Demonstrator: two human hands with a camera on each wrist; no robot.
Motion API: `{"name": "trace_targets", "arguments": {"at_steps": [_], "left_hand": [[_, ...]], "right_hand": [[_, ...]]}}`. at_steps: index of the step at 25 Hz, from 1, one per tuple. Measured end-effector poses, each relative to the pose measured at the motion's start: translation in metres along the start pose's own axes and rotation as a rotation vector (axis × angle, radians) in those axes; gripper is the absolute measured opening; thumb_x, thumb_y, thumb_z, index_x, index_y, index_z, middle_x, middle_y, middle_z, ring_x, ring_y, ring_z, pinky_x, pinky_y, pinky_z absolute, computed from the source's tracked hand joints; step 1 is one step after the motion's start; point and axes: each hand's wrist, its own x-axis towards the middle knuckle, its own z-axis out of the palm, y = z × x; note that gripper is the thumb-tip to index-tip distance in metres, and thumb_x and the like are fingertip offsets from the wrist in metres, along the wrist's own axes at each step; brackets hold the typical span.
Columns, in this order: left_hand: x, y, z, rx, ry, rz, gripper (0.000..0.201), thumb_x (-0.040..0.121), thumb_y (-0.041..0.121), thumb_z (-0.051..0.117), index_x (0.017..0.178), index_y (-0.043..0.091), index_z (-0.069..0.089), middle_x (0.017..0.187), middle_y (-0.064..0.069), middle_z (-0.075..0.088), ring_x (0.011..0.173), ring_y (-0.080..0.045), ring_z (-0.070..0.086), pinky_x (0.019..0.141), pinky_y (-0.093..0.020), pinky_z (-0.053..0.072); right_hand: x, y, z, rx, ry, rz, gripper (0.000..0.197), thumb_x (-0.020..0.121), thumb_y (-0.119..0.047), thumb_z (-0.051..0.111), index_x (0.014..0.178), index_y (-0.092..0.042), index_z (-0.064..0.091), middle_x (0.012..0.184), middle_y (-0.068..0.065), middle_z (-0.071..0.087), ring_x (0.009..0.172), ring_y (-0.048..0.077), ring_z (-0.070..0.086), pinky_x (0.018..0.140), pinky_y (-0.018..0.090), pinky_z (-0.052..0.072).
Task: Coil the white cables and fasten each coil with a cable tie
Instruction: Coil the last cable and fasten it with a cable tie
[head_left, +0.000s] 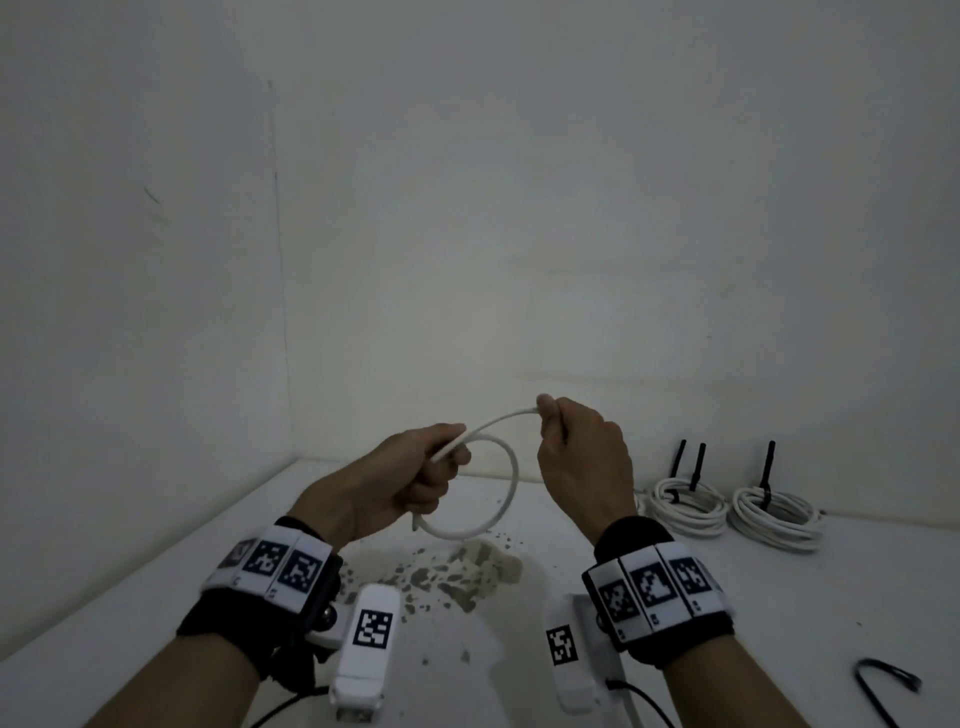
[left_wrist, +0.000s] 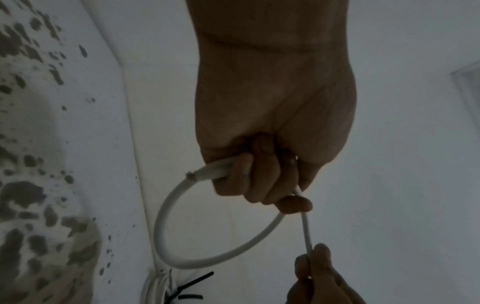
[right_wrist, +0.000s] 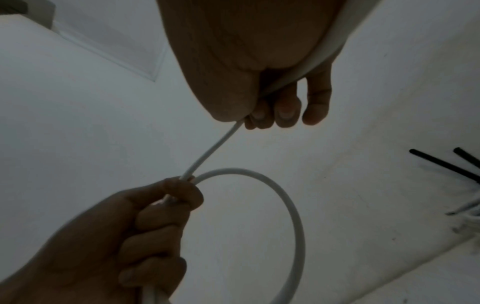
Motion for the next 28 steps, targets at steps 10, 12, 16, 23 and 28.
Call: {"name": "trace_targets", "arguments": {"at_steps": [10,12,16,23,28], "left_hand": [[0.023,-0.014,0.013,-0.143,0.447,0.028,0.053,0.091,0.055,0.058,0.060,0.025,0.028,0.053,0.006,0.018,0.043,-0.011,0.014,0.042,-0.023,0.015],[0.025,-0.014,0.017,-0.134,0.479,0.038,0.054,0.090,0.060,0.055,0.059,0.024,0.029,0.052,0.007,0.019,0.042,-0.010,0.015,0.041,-0.023,0.016],[0.028,-0.010,0.038,0.066,0.340,-0.002,0.062,0.083,0.079,0.037,0.067,0.020,0.040,0.055,0.007,0.023,0.046,-0.010,0.019,0.046,-0.024,0.020],[0.033,-0.010,0.075,0.182,0.186,-0.042,0.082,0.080,0.085,0.015,0.075,0.014,0.054,0.056,0.004,0.031,0.048,-0.009,0.025,0.049,-0.025,0.025],[0.033,-0.009,0.075,0.152,0.107,-0.037,0.075,0.079,0.086,0.021,0.071,0.017,0.048,0.061,0.003,0.027,0.051,-0.011,0.021,0.050,-0.025,0.023]], "right_hand": [[0.009,0.028,-0.042,0.153,-0.655,0.132,0.023,0.104,-0.031,0.047,0.108,-0.017,0.065,0.069,0.000,0.055,0.060,0.015,0.054,0.069,0.038,0.059],[0.006,0.032,-0.063,0.131,-0.808,0.176,0.020,0.104,-0.020,0.046,0.113,-0.018,0.065,0.075,0.003,0.057,0.065,0.017,0.057,0.070,0.032,0.059],[0.000,0.039,-0.063,-0.150,-0.587,0.023,0.060,0.093,-0.008,0.052,0.149,-0.024,0.039,0.121,0.005,0.056,0.111,0.020,0.054,0.093,0.029,0.046],[-0.012,0.034,-0.030,-0.198,-0.339,-0.319,0.052,0.098,-0.033,0.056,0.146,-0.042,0.037,0.139,0.005,0.041,0.133,0.022,0.033,0.109,0.042,0.036],[-0.006,0.044,-0.028,0.052,-0.241,-0.342,0.014,0.100,-0.028,0.057,0.107,-0.027,0.069,0.082,-0.002,0.057,0.078,0.009,0.049,0.067,0.020,0.036]]}}
